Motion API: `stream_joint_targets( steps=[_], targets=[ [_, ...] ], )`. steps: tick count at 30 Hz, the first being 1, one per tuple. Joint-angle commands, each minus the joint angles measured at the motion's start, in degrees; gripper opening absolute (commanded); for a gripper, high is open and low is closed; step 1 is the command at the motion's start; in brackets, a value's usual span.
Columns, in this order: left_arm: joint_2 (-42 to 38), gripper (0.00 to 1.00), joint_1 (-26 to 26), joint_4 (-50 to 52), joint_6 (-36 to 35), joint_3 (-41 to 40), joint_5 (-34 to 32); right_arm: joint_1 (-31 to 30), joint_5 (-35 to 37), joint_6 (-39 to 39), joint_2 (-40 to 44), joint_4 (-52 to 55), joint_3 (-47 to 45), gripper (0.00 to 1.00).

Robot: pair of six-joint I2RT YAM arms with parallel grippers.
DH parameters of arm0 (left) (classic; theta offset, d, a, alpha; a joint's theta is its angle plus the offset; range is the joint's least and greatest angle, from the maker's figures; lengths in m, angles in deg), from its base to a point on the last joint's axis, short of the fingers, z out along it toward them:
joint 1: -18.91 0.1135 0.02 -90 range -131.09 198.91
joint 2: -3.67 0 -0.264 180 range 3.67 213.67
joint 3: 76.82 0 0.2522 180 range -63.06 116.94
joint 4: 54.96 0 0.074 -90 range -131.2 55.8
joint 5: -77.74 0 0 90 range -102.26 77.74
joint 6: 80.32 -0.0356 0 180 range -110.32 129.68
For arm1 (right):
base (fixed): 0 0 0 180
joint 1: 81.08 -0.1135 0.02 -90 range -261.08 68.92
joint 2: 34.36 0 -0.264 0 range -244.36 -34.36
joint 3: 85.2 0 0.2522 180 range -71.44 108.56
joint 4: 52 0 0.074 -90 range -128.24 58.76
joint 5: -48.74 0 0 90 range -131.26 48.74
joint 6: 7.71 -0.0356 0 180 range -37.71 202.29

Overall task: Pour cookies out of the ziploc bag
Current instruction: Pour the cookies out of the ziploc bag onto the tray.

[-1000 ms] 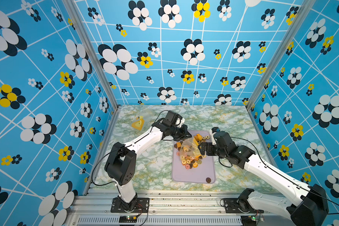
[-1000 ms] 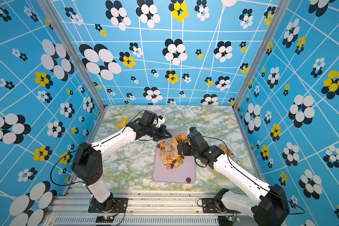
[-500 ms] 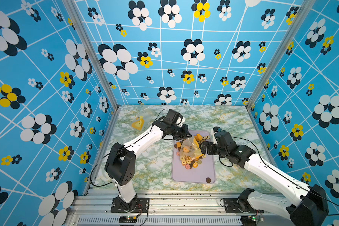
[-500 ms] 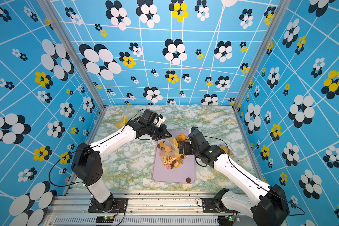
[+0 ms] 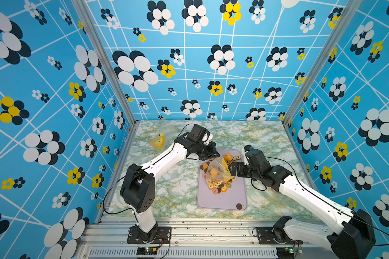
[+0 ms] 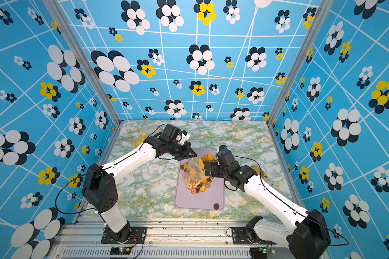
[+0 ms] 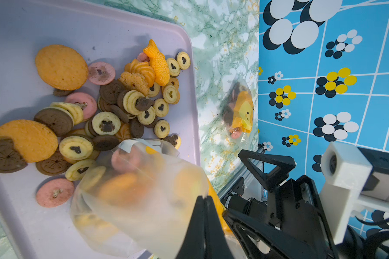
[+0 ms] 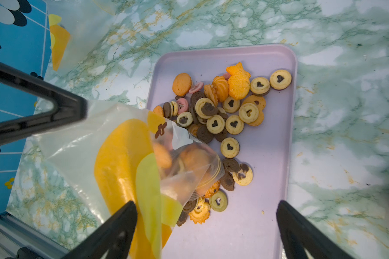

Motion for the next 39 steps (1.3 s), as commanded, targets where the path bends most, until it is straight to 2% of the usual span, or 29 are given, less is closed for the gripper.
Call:
stream_joint_targets(
  steps=[1,19,29,39],
  targets=[
    [-0.7,0.00,-0.4,1.2,-1.2,1.8,-0.4,0.4,-0.4,-0.1,-0.5,-1.2,-0.4,0.99],
    [-0.7,0.00,-1.0,2.8,-1.7,3.8,0.0,0.7,-0.7,-0.2,-0.4,-1.9,-1.1,0.99],
    [0.6,0.00,-0.8,2.1,-2.3,2.1,-0.8,0.9,-1.0,-0.4,-0.5,-1.9,-1.3,0.99],
    [-0.4,0.00,-3.2,2.8,-2.6,1.9,-1.4,1.0,0.2,-1.3,1.1,-0.8,-1.8,0.99]
  ],
)
